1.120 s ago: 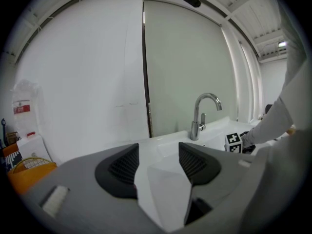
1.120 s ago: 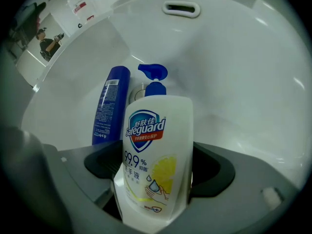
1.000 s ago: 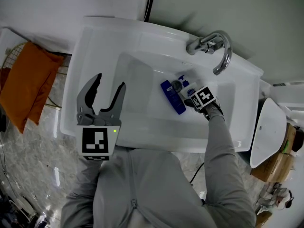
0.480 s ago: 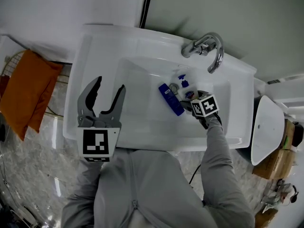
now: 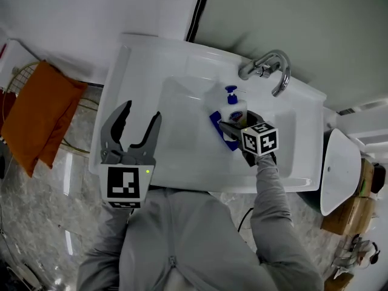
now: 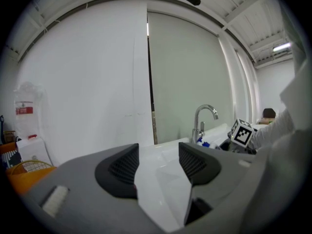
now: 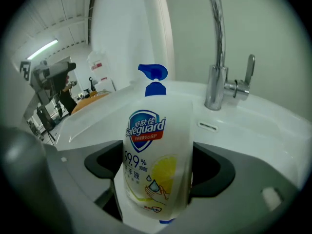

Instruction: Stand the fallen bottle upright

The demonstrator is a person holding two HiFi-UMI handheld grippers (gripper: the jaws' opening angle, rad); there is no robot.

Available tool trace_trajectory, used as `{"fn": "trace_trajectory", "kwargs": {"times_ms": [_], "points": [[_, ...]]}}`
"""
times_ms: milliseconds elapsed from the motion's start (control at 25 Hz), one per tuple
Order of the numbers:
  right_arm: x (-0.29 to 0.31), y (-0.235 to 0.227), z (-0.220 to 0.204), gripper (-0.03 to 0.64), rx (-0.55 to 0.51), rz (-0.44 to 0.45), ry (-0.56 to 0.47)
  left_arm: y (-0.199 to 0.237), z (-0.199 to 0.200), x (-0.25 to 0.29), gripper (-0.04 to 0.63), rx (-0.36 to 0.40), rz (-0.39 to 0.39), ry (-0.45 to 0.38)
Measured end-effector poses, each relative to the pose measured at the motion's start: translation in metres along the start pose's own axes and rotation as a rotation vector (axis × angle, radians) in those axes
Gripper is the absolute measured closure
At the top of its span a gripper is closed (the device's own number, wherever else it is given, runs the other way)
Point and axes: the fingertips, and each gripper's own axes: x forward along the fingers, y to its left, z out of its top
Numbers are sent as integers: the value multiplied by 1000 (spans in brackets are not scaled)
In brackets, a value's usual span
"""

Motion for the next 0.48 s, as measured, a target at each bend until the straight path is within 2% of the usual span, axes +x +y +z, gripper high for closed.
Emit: {"fn": "trace_trajectory", "kwargs": {"times_ms": [280, 480], "points": [[-1, 28, 100, 201, -3, -26, -327, 31, 2, -19, 291, 0, 44, -11], [5, 36, 148, 201, -33, -89, -459, 50, -1, -29, 291, -1, 74, -9]]}}
